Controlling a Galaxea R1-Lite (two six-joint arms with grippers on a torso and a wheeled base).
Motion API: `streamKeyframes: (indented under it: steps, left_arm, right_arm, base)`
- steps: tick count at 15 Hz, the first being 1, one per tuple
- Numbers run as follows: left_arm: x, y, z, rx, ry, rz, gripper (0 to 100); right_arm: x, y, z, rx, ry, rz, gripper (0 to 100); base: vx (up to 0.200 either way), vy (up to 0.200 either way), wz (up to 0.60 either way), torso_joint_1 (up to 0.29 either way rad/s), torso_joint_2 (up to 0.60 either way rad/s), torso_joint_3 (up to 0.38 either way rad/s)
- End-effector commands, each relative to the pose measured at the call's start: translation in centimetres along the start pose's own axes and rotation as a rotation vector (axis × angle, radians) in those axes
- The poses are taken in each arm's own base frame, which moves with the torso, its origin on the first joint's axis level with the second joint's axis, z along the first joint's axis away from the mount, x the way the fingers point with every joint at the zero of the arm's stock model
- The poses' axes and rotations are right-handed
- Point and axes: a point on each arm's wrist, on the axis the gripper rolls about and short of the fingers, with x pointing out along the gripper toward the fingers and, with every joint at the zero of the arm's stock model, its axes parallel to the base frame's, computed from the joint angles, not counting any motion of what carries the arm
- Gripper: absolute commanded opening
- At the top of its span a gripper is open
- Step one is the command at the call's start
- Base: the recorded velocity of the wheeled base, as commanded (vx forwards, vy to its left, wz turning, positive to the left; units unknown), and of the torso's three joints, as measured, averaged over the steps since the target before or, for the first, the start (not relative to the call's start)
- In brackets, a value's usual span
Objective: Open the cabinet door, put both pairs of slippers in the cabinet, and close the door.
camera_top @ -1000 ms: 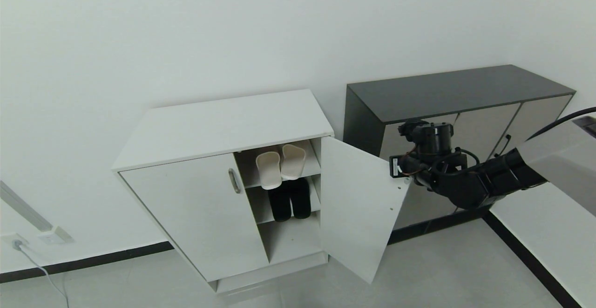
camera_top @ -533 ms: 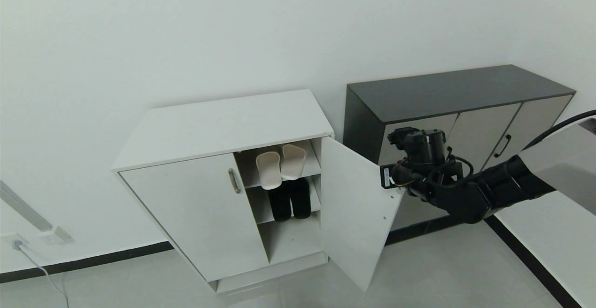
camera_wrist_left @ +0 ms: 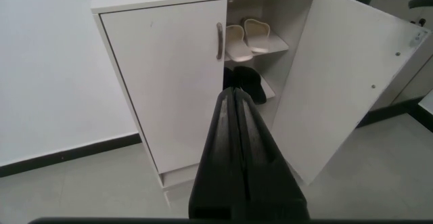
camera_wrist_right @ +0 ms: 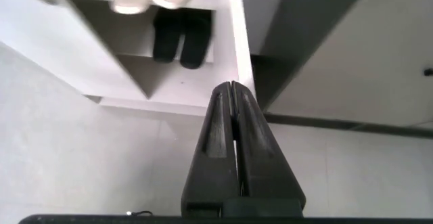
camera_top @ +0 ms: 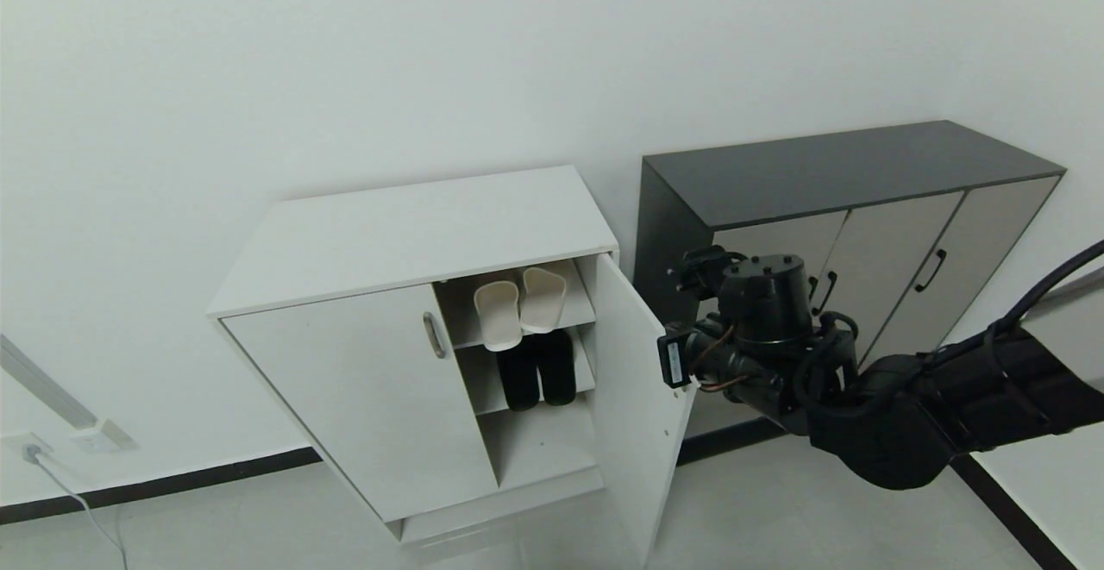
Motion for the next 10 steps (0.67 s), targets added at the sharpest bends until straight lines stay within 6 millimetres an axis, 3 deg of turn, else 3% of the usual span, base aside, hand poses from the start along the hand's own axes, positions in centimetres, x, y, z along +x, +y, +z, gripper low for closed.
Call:
streamKeyframes:
  steps: [1,6,10]
  left_arm:
    - [0.0,0.0,0.0,-0.001,0.0,-0.001,0]
    - [0.0,0.0,0.0,-0.001,0.0,-0.001,0]
    - [0.0,0.0,0.0,-0.001,0.0,-0.001,0]
  right_arm:
    - [-0.1,-0.2,-0.1,0.001,0.005,-0.004,0]
    - [3.3,-0.2,-4.4,0.007,0.114,-0.03,0]
    - [3.0,2.3,-4.9,-0.001,0.103,0.069,0]
  base:
    - [0.0,0.0,0.0,0.0,0.0,0.0]
    - [0.0,0.0,0.0,0.0,0.0,0.0]
    - [0.0,0.0,0.0,0.0,0.0,0.0]
